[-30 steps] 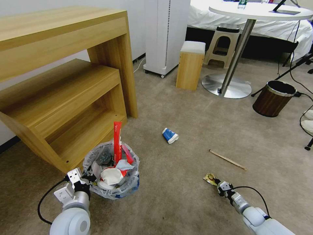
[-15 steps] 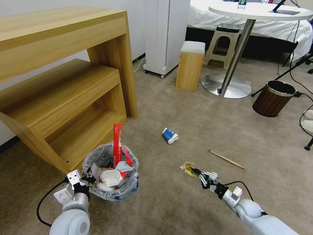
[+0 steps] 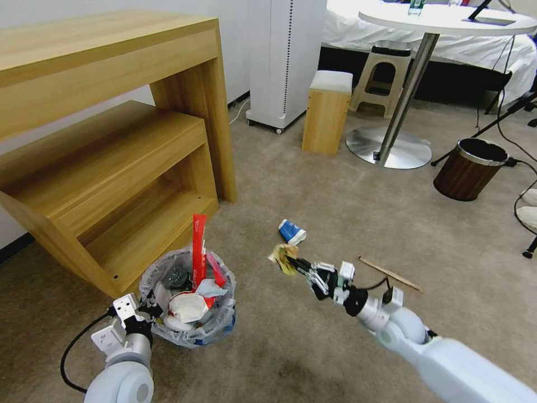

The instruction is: Pick up the trash bin and place the garbage on the floor into it.

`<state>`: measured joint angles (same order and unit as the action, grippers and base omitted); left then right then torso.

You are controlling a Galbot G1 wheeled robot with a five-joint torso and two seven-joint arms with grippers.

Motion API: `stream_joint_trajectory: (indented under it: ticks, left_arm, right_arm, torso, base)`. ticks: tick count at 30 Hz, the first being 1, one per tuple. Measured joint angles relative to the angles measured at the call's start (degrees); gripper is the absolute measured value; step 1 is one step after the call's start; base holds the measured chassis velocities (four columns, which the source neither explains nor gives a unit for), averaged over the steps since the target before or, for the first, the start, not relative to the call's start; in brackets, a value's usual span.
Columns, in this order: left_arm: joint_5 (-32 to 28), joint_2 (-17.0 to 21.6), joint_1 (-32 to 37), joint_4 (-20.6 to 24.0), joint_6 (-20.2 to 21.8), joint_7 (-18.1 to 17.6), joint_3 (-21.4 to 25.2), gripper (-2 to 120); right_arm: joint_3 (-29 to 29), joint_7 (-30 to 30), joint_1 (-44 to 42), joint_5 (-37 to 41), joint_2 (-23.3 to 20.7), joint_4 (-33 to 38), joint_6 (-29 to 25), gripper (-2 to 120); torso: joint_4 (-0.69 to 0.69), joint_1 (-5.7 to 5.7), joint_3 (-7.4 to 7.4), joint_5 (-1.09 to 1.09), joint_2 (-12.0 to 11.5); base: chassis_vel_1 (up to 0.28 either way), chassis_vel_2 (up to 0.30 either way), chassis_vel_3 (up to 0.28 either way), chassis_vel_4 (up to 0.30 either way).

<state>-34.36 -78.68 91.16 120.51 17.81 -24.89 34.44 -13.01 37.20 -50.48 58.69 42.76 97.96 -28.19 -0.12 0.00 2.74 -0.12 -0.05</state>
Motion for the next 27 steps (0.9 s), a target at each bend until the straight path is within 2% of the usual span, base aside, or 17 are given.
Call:
stream_joint_trajectory:
  ticks: [1, 2, 5, 6, 8, 9, 11, 21, 27]
  left_arm:
    - [0.2, -0.2, 0.1, 0.2, 0.0, 0.0, -0.2, 0]
    - [0.2, -0.2, 0.1, 0.2, 0.0, 0.0, -0.2, 0]
    - [1.3, -0.9, 0.4, 0.8, 0.0, 0.1, -1.0, 0]
    - [1.3, -0.9, 0.4, 0.8, 0.0, 0.1, -1.0, 0]
    - [2.0, -1.5, 0.8, 1.4, 0.0, 0.3, -1.4, 0]
    - [2.0, -1.5, 0.8, 1.4, 0.0, 0.3, -1.4, 0]
    - [2.4, -1.8, 1.4, 2.4, 0.0, 0.4, -1.5, 0]
    - [2.5, -1.7, 1.8, 3.8, 0.2, 0.4, -1.5, 0]
    - [2.4, -1.8, 2.5, 5.3, 0.2, 0.4, -1.4, 0]
  right_arm:
    - [-2.5, -0.4, 3.2, 1.2, -1.1, 0.9, 0.8, 0]
    - [-2.5, -0.4, 3.2, 1.2, -1.1, 0.9, 0.8, 0]
    - [-12.1, -3.8, 13.7, 4.1, -2.1, 1.3, 2.9, 0]
    - [-12.1, -3.8, 13.7, 4.1, -2.1, 1.3, 2.9, 0]
    - [-17.1, -7.5, 18.2, 5.2, -0.8, 0.6, 4.9, 0]
    - [-17.1, -7.5, 18.2, 5.2, -0.8, 0.6, 4.9, 0]
    - [-23.6, -12.5, 22.8, 5.0, 1.9, -1.2, 6.5, 0]
    - [-32.6, -17.2, 29.3, 4.9, 6.3, -1.6, 8.0, 0]
    - [-38.2, -20.8, 32.7, 4.3, 9.3, -5.2, 8.5, 0]
  torso:
    - [0.0, 0.0, 0.0, -0.02, 0.0]
    - [0.0, 0.0, 0.0, -0.02, 0.0]
    - [0.01, 0.0, 0.01, -0.02, 0.0]
    - [0.01, 0.0, 0.01, -0.02, 0.0]
    - [0.0, 0.0, 0.0, 0.0, 0.0]
    - [0.0, 0.0, 0.0, 0.0, 0.0]
    - [0.01, 0.0, 0.0, 0.0, 0.0]
    - [0.01, 0.0, 0.0, -0.01, 0.0]
    - [0.0, 0.0, 0.0, 0.0, 0.0]
  base:
    - [0.0, 0.0, 0.0, 0.0]
    - [0.0, 0.0, 0.0, 0.0]
    - [0.0, 0.0, 0.0, 0.0]
    - [0.0, 0.0, 0.0, 0.0]
    - [0.0, 0.0, 0.0, 0.0]
    - [0.0, 0.0, 0.0, 0.0]
    - [0.0, 0.0, 0.0, 0.0]
    - [0.0, 0.0, 0.0, 0.0]
    - [0.0, 0.0, 0.0, 0.0]
